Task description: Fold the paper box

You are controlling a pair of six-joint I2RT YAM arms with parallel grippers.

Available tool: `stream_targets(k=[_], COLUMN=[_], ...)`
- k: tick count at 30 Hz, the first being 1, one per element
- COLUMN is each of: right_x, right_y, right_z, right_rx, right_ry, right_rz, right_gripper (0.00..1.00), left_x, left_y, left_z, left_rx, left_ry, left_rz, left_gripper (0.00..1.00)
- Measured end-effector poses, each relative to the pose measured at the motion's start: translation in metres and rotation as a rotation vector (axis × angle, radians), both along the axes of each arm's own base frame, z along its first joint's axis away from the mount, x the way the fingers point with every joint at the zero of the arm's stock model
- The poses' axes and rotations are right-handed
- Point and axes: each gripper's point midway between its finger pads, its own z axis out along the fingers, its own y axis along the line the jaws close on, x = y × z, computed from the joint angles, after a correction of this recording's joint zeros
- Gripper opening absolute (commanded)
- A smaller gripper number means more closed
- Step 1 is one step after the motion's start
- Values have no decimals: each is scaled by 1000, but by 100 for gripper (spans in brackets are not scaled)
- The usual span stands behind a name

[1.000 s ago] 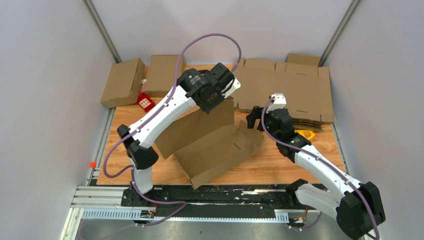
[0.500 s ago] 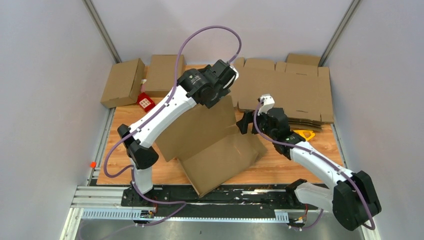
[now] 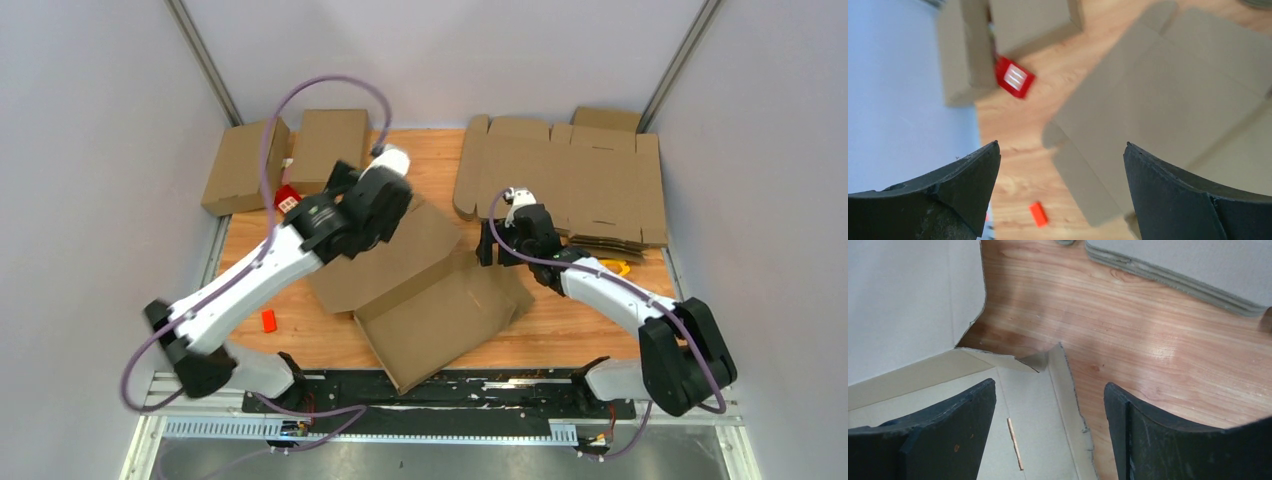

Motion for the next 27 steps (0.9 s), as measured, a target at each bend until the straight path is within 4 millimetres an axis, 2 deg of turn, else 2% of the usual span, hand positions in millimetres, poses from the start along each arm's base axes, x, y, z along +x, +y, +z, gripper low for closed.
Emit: stream_targets(k=[2,4,6,10,12,15,18,22,27], right_x=[2,2,-1,-4,-6,-8,-12,-17,-15], right_y=[0,-1,-4,-8,-9,-12,-15,-20,-22], right_z=[-7,-14,-20,-25,-27,-32,-33,-29,-23], right_rx=[-18,-33,-48,-59,-61,-68,-70,-68,-58], right_ry=[29,54,76,96,103,112,107,86,63], right_rz=[-4,-12,-23,-40,-45,-56,-65,-82,-98], right_gripper=[65,61,56,38,21,8,6,6,5], left_x=[-26,-50,-67,-88,-95,-103,-114,-126,-144], left_y=[16,31,38,36,31,27,27,25,17], left_z=[-15,-32,-50,-97,-123,-162,-188,-207,-234], left_rx=[-124,-257,-365,-521,-546,-523,-517,-550,-604], left_ry=[0,-1,4,77,145,242,313,365,437], left_rz=[9,26,49,115,153,223,278,314,322], left_gripper=[98,97,98,100,100,98,96,91,74])
